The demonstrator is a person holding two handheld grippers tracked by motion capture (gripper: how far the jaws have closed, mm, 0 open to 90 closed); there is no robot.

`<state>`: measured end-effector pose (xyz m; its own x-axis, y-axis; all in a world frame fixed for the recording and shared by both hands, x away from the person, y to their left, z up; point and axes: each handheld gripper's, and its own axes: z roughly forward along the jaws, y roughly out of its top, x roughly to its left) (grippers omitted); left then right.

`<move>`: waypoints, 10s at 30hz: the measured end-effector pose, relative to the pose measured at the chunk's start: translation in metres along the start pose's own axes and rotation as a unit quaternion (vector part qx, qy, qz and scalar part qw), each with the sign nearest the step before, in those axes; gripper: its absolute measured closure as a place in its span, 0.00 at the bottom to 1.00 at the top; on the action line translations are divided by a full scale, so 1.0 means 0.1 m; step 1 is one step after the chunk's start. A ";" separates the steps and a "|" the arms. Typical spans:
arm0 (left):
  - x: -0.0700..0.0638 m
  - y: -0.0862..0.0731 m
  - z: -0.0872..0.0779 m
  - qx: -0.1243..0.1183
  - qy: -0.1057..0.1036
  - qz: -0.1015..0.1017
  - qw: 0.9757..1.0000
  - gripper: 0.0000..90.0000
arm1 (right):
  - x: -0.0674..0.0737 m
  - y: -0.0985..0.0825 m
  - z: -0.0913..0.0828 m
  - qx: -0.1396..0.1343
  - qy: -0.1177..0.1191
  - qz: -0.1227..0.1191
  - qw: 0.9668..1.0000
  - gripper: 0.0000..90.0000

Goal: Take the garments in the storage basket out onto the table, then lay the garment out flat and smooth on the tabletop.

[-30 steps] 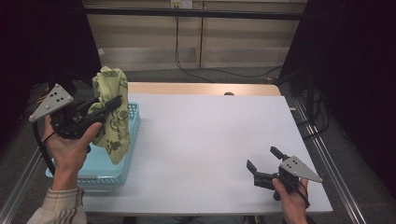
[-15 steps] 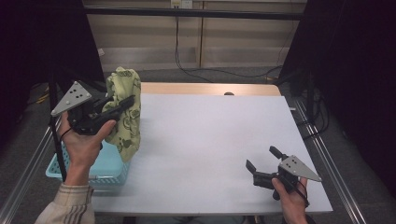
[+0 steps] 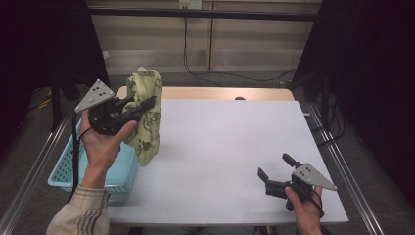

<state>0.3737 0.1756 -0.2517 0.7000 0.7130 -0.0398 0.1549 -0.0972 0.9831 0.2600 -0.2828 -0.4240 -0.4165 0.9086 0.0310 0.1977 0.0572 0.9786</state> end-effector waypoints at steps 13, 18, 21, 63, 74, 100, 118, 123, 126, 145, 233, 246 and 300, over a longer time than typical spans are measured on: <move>-0.17 0.09 0.23 0.012 -0.015 0.007 1.000 0.74 | 0.00 0.00 0.00 0.000 0.000 0.001 1.000 0.01; -0.20 0.09 0.33 0.014 -0.021 0.002 1.000 0.74 | 0.00 0.00 0.00 -0.002 0.001 0.003 1.000 0.01; -0.24 0.08 0.40 0.022 -0.021 0.005 1.000 0.74 | 0.00 0.00 0.00 0.001 -0.001 0.001 1.000 0.01; -0.42 -0.47 1.21 0.132 -0.071 -0.013 0.989 0.74 | 0.00 0.00 -0.01 -0.003 0.004 0.000 1.000 0.01; -0.49 -0.68 1.38 0.172 -0.086 0.001 0.981 0.74 | 0.00 0.00 -0.02 -0.002 0.002 0.000 1.000 0.01; -0.60 -1.15 1.65 0.240 -0.096 -0.006 0.966 0.73 | 0.00 -0.01 -0.03 -0.002 0.002 -0.001 1.000 0.01; -0.69 -1.41 1.76 0.270 -0.109 -0.013 0.957 0.70 | 0.00 -0.01 -0.02 -0.001 0.005 0.000 1.000 0.01; -0.74 -1.55 1.82 0.278 -0.106 -0.003 0.955 0.69 | 0.01 -0.01 -0.02 -0.001 0.006 0.000 1.000 0.01; -0.74 -1.65 1.85 0.285 -0.099 0.001 0.953 0.67 | 0.01 -0.01 -0.02 -0.001 0.007 -0.002 1.000 0.01; -0.71 -1.51 1.75 0.273 -0.087 0.020 0.958 0.12 | 0.03 -0.01 0.01 0.001 0.009 -0.010 1.000 0.00; -0.59 -1.28 -0.09 0.121 0.007 -0.006 0.993 0.09 | 1.10 0.16 1.17 0.201 0.225 -0.100 0.948 0.90; -0.57 -1.40 0.10 0.149 -0.013 -0.010 0.989 0.07 | 0.81 0.12 0.85 0.200 0.207 -0.074 0.955 0.88; -0.70 -1.71 0.75 0.213 -0.050 0.021 0.976 0.50 | 0.49 0.29 0.92 0.195 0.188 -0.055 0.961 0.95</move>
<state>0.3501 0.0903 -0.4306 0.7729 0.6332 -0.0399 0.3856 -0.4189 0.8221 0.3269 -0.1988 -0.4130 -0.7306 0.6788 0.0739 0.4203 0.3618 0.8321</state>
